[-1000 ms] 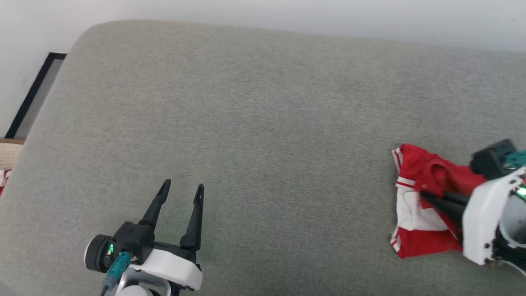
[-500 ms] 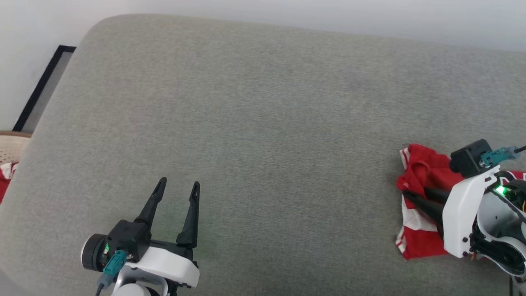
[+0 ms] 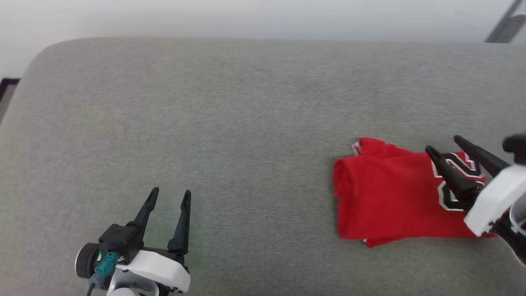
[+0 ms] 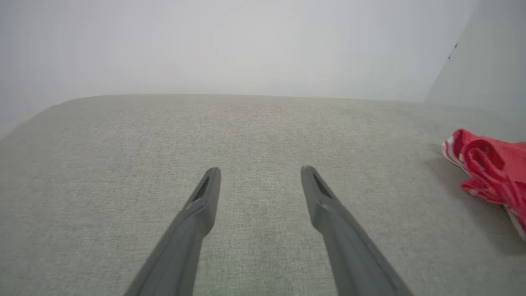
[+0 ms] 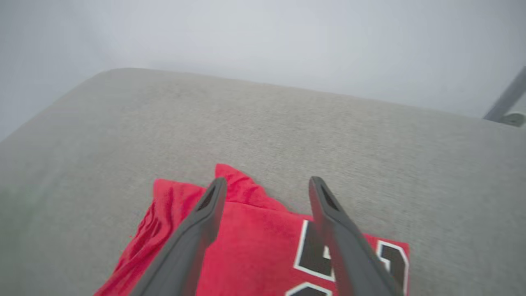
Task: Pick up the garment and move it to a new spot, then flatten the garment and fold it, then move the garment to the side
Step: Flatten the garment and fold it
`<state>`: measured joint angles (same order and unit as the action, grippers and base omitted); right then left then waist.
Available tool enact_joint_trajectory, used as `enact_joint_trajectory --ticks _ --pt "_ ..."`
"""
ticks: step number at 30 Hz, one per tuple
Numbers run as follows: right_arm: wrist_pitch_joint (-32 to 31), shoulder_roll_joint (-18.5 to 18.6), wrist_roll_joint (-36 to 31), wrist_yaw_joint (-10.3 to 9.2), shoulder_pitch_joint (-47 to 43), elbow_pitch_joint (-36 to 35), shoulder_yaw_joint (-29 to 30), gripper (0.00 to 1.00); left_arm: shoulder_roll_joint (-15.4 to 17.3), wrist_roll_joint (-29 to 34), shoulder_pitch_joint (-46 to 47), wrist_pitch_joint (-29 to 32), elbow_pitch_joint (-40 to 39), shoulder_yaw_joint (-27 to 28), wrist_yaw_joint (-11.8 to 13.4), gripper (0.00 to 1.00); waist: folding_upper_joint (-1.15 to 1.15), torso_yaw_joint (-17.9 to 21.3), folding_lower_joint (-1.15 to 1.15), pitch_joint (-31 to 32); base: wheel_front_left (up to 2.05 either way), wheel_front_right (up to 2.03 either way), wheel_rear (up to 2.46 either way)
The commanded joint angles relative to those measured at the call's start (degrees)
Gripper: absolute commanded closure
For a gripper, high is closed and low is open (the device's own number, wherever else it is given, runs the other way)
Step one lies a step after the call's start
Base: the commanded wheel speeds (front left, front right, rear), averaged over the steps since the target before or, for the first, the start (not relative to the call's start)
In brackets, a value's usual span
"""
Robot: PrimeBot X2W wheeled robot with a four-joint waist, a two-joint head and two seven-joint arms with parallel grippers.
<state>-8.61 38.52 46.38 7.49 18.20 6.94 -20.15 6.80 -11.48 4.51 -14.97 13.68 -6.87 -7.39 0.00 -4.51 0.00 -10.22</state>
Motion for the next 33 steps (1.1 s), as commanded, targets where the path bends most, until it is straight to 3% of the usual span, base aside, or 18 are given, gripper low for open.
enact_joint_trajectory --ticks 1,9,12,17,33 --pt "3.1 0.2 -1.0 -0.01 -0.6 1.3 -0.5 0.00 0.2 -0.6 0.6 -0.3 0.6 0.2 -0.1 0.00 0.00 1.4 0.00 1.0 0.00 0.00 0.00" --pt "19.0 -1.4 -3.1 -0.01 -2.7 11.7 1.1 0.00 0.1 -1.3 0.0 -0.3 2.3 1.4 -0.1 0.00 0.00 3.3 0.00 3.5 0.00 0.00 0.00" --pt "22.1 -2.8 -3.8 -0.01 -3.8 14.1 2.8 0.00 0.1 -1.5 -1.3 -0.3 2.0 1.8 -0.1 0.00 0.00 3.8 0.00 4.5 0.00 0.00 0.00" --pt "23.8 -4.6 -6.4 -0.01 -5.5 13.8 6.1 0.00 0.4 -1.5 -3.3 -0.3 0.6 2.9 -0.1 0.00 0.00 4.4 0.00 5.9 0.00 0.00 0.00" --pt "23.8 -10.5 -13.1 -0.02 -16.6 1.7 19.2 0.00 -1.1 1.9 -14.2 -0.3 -12.4 8.4 -0.1 0.00 0.00 2.8 0.00 7.0 0.00 0.00 0.00"
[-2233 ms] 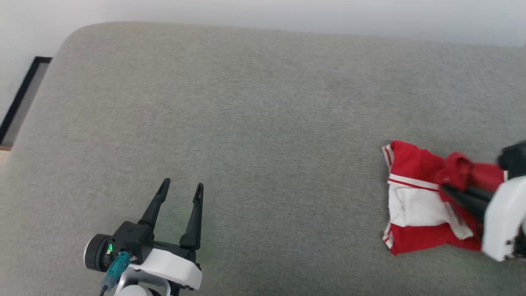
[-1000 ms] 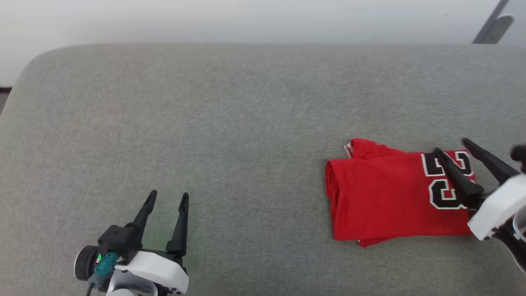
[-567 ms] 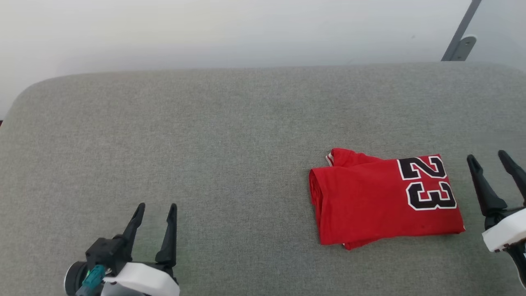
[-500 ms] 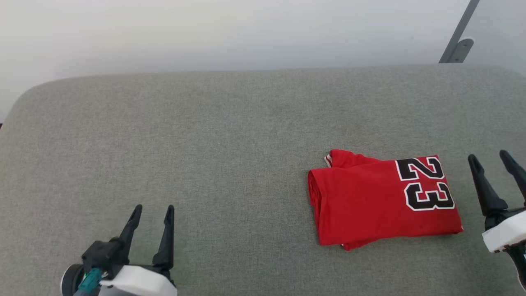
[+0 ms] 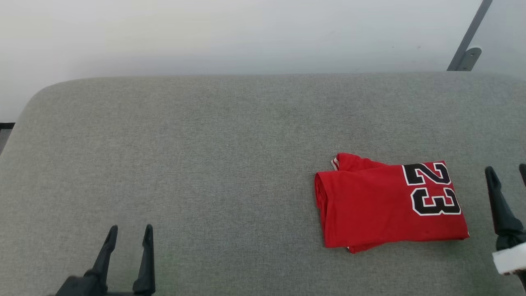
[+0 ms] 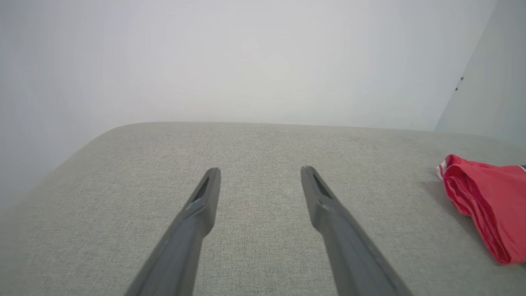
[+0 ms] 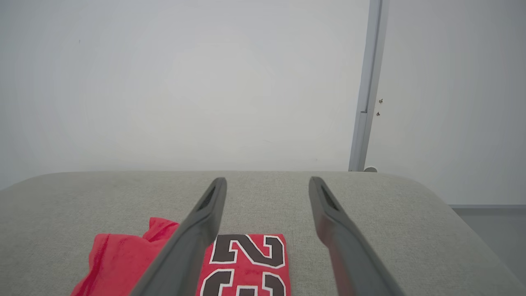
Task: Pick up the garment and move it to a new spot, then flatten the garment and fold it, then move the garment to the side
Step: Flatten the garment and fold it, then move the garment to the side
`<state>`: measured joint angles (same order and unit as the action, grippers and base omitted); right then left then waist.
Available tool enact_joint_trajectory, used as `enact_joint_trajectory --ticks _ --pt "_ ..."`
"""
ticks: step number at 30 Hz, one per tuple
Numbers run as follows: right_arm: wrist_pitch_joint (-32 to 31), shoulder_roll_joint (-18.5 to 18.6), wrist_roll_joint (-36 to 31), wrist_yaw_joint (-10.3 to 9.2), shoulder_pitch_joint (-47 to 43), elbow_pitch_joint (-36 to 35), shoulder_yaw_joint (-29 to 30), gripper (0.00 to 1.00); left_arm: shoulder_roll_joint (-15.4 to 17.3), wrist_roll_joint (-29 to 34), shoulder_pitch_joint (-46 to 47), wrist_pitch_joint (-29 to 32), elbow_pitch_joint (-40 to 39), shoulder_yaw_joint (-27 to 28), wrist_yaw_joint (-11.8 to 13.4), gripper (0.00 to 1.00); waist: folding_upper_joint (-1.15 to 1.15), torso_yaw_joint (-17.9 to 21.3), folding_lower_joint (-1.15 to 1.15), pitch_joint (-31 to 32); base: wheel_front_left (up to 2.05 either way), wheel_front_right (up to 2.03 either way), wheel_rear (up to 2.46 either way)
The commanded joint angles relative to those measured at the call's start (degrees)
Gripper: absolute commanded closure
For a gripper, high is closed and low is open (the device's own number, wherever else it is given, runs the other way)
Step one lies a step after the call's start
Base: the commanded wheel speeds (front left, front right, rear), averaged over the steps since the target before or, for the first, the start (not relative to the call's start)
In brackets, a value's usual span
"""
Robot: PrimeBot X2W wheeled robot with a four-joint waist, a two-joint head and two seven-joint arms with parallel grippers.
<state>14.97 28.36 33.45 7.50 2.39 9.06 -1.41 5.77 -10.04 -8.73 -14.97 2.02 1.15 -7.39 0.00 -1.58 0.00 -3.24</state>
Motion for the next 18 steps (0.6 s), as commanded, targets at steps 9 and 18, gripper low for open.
enact_joint_trajectory --ticks 9,18 --pt "0.3 -1.4 -0.3 -0.03 -4.3 -2.0 4.8 0.00 -1.5 2.1 -5.0 -0.3 -5.6 0.5 -0.1 0.00 0.00 -0.8 0.00 -0.1 0.00 0.00 0.00" --pt "0.1 -0.7 1.0 -0.03 -3.2 -0.9 2.9 0.00 -2.2 2.5 -3.6 -0.3 -6.0 -0.4 -0.1 0.00 0.00 -0.6 0.00 -1.2 0.00 0.00 0.00"
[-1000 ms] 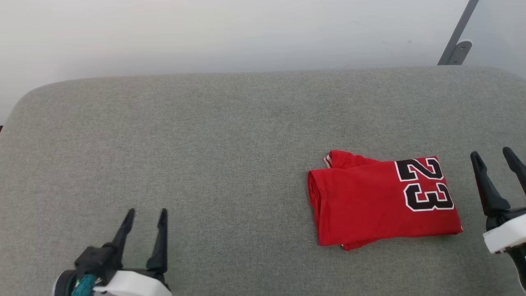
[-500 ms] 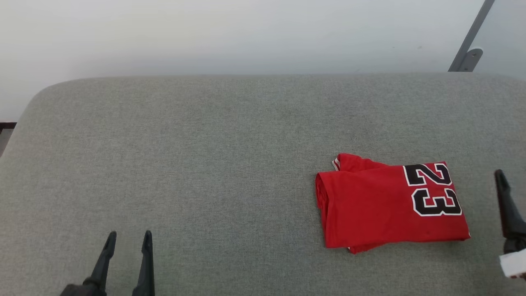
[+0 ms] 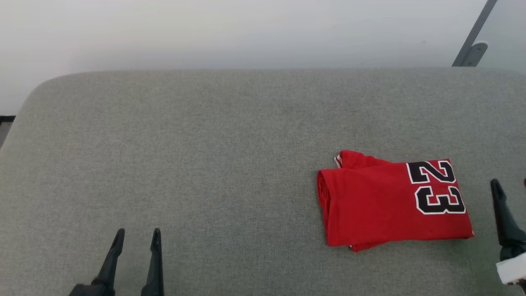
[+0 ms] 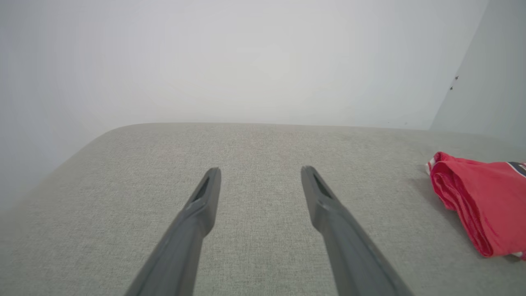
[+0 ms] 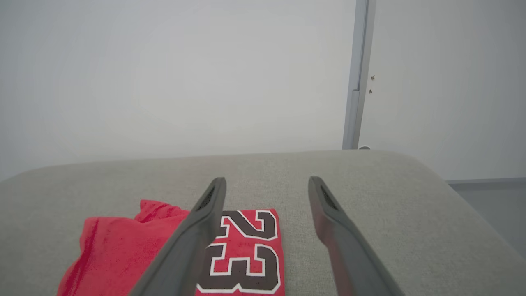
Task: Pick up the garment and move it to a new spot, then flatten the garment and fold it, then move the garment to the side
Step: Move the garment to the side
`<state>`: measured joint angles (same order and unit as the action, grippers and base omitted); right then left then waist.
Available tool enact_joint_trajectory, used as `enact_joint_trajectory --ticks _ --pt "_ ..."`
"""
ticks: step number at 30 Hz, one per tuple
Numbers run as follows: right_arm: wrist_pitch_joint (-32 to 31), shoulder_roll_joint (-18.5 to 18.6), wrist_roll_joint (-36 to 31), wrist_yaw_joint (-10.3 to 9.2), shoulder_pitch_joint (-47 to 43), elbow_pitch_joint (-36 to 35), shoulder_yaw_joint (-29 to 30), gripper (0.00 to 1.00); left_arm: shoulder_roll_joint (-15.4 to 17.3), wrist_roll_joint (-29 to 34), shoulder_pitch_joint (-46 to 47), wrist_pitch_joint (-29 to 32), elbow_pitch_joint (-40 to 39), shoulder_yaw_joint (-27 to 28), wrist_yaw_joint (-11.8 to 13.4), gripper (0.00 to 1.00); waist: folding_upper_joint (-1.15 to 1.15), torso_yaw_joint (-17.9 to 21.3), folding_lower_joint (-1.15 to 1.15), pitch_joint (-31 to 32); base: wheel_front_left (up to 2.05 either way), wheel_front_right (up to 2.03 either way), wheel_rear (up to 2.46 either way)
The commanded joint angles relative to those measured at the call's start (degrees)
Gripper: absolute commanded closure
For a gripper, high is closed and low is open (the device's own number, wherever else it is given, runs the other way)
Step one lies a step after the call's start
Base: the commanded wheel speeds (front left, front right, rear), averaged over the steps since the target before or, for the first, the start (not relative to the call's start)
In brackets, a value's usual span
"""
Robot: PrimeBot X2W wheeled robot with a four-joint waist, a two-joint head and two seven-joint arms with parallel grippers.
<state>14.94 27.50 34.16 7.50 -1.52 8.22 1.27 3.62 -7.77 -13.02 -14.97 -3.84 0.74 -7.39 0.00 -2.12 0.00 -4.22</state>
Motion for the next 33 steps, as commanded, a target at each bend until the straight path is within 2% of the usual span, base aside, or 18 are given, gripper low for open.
enact_joint_trajectory --ticks 1,5,7,12,17,22,28,29,30,31,33 --pt "-0.9 0.6 0.7 -0.03 1.2 0.5 -0.6 0.00 -0.1 0.2 1.1 -0.3 -0.1 -0.3 -0.1 0.00 0.00 0.0 0.00 -0.6 0.00 0.00 0.00" --pt "-7.6 3.4 2.4 -0.03 4.5 2.9 -3.5 0.00 -0.3 0.0 3.2 -0.3 0.1 -1.4 -0.1 0.00 0.00 -0.1 0.00 -2.9 0.00 0.00 0.00" --pt "-12.4 6.4 2.1 -0.02 6.8 3.7 -5.8 0.00 -0.3 -0.1 4.6 -0.3 0.4 -2.0 -0.1 0.00 0.00 -0.1 0.00 -4.8 0.00 0.00 0.00" --pt "-27.8 13.5 6.9 -0.04 13.3 3.5 -12.6 0.00 0.0 0.2 8.6 -0.3 1.7 -4.5 -0.1 0.00 0.00 -0.6 0.00 -8.9 0.00 0.00 0.00" --pt "-41.1 18.7 13.3 -0.03 18.4 3.2 -16.4 0.00 0.3 -0.3 12.1 -0.3 2.8 -6.4 -0.1 0.00 0.00 -1.6 0.00 -12.1 0.00 0.00 0.00" --pt "-51.5 20.8 17.8 -0.03 20.4 3.5 -19.3 0.00 0.2 -0.6 15.2 -0.3 3.4 -7.8 -0.1 0.00 0.00 -3.3 0.00 -14.8 0.00 0.00 0.00" --pt "-52.7 18.9 19.2 -0.03 20.6 4.7 -20.9 0.01 0.0 -0.5 17.6 -0.3 3.8 -8.8 -0.1 0.00 0.00 -4.0 0.00 -17.1 0.00 0.00 0.00" --pt "-52.6 18.6 19.0 -0.03 20.7 4.7 -21.4 0.27 0.0 -0.3 17.8 -0.3 4.0 -8.9 -0.1 0.00 0.00 -3.8 0.00 -17.2 0.00 0.00 0.00" --pt "-52.5 18.3 18.9 -0.03 20.7 4.9 -21.6 0.72 0.0 -0.2 18.0 -0.3 4.1 -9.0 -0.1 0.00 0.00 -3.5 0.00 -17.3 0.00 0.00 0.00" --pt "-52.1 18.1 18.9 -0.03 20.9 5.2 -21.5 0.98 0.2 0.0 18.3 -0.3 4.2 -9.1 -0.1 0.00 0.00 -3.1 0.00 -17.5 0.00 0.00 0.00" --pt "-49.5 17.6 18.3 -0.13 22.1 6.4 -19.7 1.00 1.1 0.3 19.3 -0.3 4.3 -9.5 -0.1 0.00 0.00 -1.4 0.00 -17.8 0.00 0.00 0.00"
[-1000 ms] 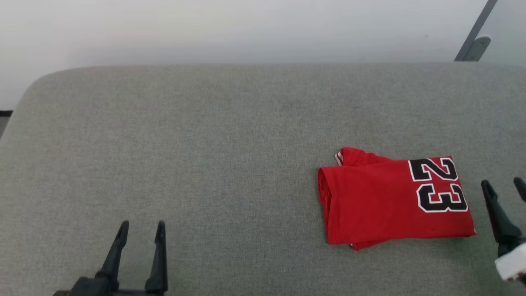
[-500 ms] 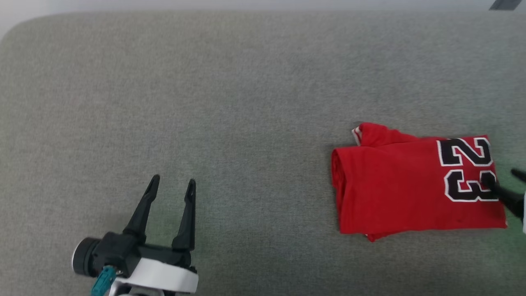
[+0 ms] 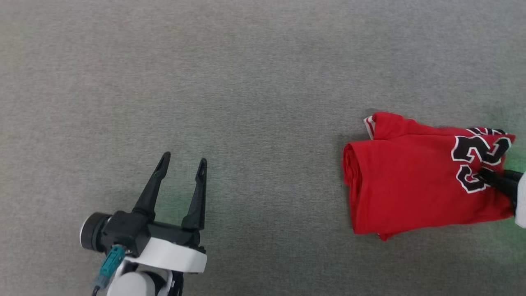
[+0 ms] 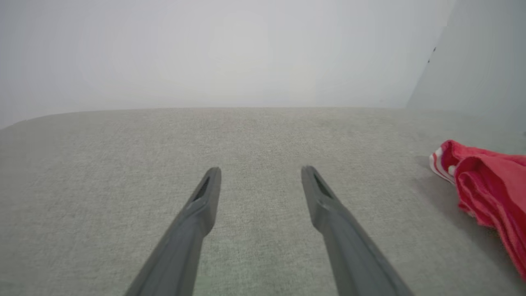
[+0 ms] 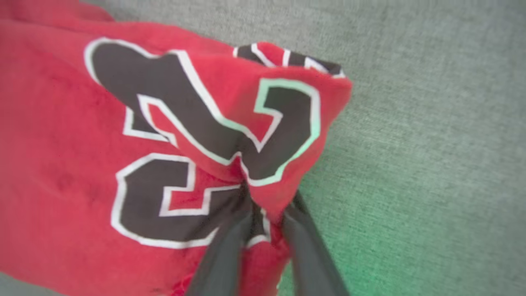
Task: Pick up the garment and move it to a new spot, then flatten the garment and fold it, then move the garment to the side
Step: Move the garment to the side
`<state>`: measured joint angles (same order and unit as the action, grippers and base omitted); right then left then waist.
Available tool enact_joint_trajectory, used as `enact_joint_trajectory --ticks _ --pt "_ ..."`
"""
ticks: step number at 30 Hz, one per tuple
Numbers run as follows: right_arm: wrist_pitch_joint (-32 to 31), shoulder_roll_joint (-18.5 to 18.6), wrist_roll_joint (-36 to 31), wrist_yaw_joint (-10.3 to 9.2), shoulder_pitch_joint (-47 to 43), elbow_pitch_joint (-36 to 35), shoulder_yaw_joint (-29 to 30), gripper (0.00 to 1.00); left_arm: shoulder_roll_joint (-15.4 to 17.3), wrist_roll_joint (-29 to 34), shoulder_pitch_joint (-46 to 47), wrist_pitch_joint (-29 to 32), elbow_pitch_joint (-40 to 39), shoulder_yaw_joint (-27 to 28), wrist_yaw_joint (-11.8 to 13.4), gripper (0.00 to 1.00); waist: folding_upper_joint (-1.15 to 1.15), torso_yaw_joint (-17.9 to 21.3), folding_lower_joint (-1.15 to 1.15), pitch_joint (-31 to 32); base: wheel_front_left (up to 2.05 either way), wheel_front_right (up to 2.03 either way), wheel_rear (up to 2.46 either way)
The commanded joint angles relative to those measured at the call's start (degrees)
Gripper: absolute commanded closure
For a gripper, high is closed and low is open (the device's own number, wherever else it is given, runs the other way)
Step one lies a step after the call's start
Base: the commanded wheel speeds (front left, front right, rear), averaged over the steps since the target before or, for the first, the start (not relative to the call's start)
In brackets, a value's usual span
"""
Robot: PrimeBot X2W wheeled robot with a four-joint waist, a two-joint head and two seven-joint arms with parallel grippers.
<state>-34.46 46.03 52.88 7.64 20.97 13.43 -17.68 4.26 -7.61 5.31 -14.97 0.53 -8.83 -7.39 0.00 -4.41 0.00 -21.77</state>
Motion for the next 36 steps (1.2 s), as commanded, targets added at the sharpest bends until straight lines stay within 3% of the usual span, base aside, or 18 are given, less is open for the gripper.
enact_joint_trajectory --ticks 1,10,16,23,35,36 --pt "0.8 -0.8 -0.7 -0.31 -0.2 1.6 -0.3 1.00 0.9 0.4 1.3 -0.3 0.0 -0.3 -0.1 0.00 0.00 1.5 0.00 -0.4 0.00 0.00 0.00" --pt "10.0 3.0 -2.9 -0.22 1.2 6.7 6.7 1.00 5.6 2.1 7.8 -0.3 -0.8 -3.9 -0.1 0.00 0.00 7.3 0.00 -4.5 0.00 0.00 0.00" --pt "18.5 6.6 -3.3 -0.21 3.8 15.8 14.0 1.00 7.2 3.3 15.0 -0.3 -1.9 -6.1 -0.1 0.00 0.00 9.7 0.00 -9.3 0.00 0.00 0.00" --pt "29.5 8.4 -7.5 -0.19 10.5 27.9 19.0 1.00 8.2 4.0 21.8 -0.3 -3.4 -8.8 -0.1 0.00 0.00 9.8 0.00 -14.2 0.00 0.00 0.00" --pt "41.1 4.5 -18.8 -0.19 25.4 46.5 20.3 1.00 8.7 3.7 24.6 -0.3 -3.8 -8.7 -0.1 0.00 0.00 8.5 0.00 -17.3 0.00 0.00 0.00" --pt "41.9 4.1 -19.5 -0.19 26.0 47.6 20.1 0.86 8.6 3.6 24.1 -0.3 -3.5 -8.6 -0.1 0.00 0.00 8.4 0.00 -16.9 0.00 0.00 0.00"
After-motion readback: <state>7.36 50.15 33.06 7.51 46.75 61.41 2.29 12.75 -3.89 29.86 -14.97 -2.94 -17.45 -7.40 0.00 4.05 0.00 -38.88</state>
